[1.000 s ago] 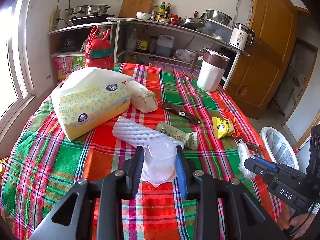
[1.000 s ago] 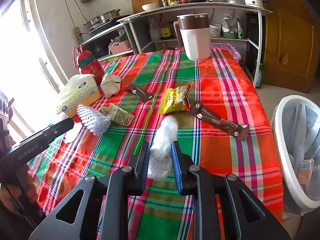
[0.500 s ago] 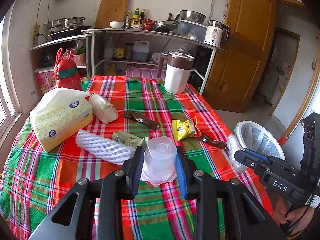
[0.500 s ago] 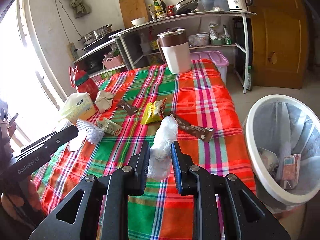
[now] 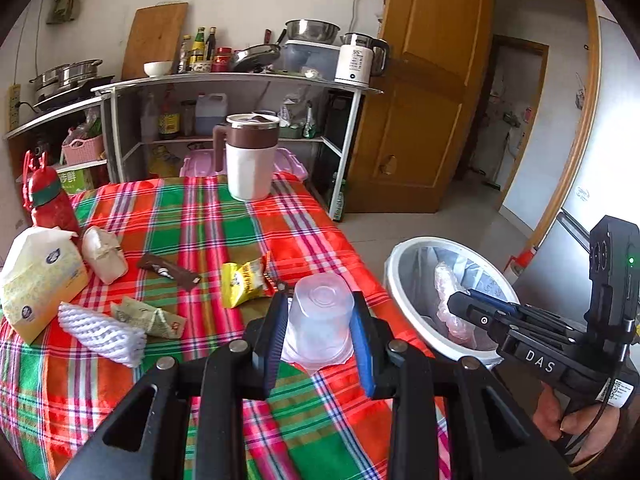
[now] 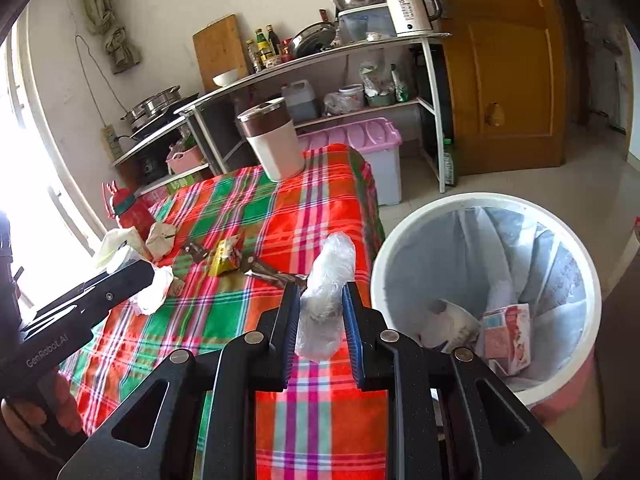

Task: Collect trash
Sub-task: 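Carry the clear cup in the left gripper over the bin while the right carries the bag there, then open the left gripper to drop the cup while the right gripper drops the bag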

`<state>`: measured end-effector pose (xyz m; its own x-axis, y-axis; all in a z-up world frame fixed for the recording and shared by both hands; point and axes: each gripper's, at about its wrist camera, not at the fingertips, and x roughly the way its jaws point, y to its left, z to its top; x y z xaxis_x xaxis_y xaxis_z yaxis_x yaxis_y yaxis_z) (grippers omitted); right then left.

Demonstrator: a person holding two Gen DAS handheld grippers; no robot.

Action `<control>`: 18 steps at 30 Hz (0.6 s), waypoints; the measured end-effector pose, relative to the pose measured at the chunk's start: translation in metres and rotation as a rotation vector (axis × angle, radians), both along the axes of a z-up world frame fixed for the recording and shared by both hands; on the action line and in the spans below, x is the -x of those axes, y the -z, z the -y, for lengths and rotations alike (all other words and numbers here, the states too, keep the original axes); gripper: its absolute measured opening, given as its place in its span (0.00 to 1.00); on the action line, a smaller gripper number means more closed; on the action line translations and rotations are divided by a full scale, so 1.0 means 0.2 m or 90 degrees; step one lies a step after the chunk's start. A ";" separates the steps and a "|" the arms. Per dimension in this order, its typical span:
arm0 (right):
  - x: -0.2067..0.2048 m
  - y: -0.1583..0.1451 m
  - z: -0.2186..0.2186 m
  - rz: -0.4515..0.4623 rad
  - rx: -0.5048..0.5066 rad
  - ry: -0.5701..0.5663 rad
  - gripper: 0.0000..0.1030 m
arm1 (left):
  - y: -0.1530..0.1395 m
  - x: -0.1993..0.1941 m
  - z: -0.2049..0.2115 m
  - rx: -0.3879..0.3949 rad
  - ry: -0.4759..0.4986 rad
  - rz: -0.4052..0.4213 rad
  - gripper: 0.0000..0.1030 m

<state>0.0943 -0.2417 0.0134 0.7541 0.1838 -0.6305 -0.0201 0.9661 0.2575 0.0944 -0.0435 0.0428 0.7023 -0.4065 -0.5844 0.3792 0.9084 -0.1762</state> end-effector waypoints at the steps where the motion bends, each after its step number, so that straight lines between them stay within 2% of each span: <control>1: 0.01 0.00 0.04 0.001 -0.001 0.008 0.22 | 0.00 0.00 0.04 0.001 0.009 0.000 0.32; 9: 0.06 0.03 0.33 -0.017 -0.003 0.072 0.22 | 0.02 -0.04 0.32 0.015 0.079 -0.023 0.32; 18: 0.06 0.10 0.55 -0.051 0.013 0.117 0.22 | 0.06 -0.06 0.60 0.010 0.139 -0.046 0.32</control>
<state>0.0819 -0.3524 -0.0071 0.7209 0.0337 -0.6922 0.1772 0.9567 0.2311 0.1072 -0.1632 0.0309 0.5525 -0.5541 -0.6226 0.5526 0.8028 -0.2241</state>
